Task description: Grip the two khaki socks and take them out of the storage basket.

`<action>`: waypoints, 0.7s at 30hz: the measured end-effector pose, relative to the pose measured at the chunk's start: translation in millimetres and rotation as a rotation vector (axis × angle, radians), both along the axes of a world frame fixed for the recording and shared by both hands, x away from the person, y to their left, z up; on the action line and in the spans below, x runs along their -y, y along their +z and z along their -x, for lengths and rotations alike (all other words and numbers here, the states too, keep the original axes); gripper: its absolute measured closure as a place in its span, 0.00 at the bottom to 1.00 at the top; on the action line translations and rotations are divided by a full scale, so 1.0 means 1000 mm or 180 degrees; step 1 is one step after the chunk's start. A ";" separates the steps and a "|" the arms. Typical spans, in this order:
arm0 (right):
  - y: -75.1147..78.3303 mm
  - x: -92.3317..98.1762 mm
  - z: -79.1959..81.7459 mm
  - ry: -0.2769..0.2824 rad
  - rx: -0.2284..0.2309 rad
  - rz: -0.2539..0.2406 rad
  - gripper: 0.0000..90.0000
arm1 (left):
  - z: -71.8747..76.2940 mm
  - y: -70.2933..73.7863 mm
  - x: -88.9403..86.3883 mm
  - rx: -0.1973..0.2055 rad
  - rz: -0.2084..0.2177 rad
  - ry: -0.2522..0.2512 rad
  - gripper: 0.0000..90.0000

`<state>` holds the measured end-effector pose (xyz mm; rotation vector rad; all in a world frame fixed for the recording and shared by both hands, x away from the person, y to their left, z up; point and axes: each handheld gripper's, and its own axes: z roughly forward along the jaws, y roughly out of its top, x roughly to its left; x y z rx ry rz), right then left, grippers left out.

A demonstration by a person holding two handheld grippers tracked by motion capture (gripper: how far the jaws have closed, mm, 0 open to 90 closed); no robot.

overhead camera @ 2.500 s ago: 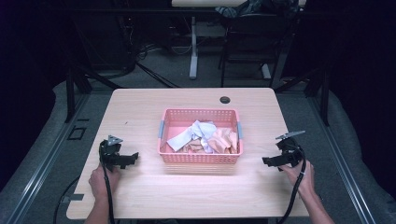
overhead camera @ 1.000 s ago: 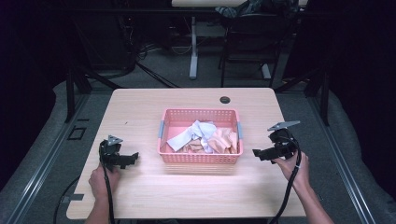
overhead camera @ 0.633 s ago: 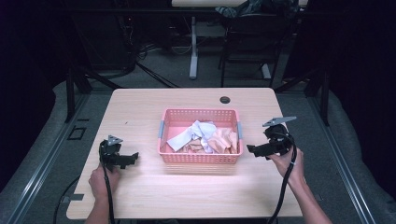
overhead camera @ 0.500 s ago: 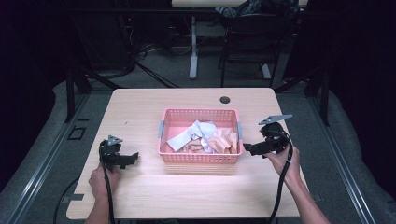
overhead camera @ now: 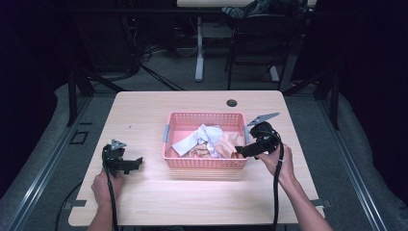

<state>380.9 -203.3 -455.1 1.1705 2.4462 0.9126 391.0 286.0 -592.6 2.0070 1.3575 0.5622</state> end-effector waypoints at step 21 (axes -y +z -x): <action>-0.034 -0.041 -0.027 0.0092 -0.0341 0.0364 0.32 | 0.000 0.000 0.000 0.0000 0.0000 -0.0001 0.00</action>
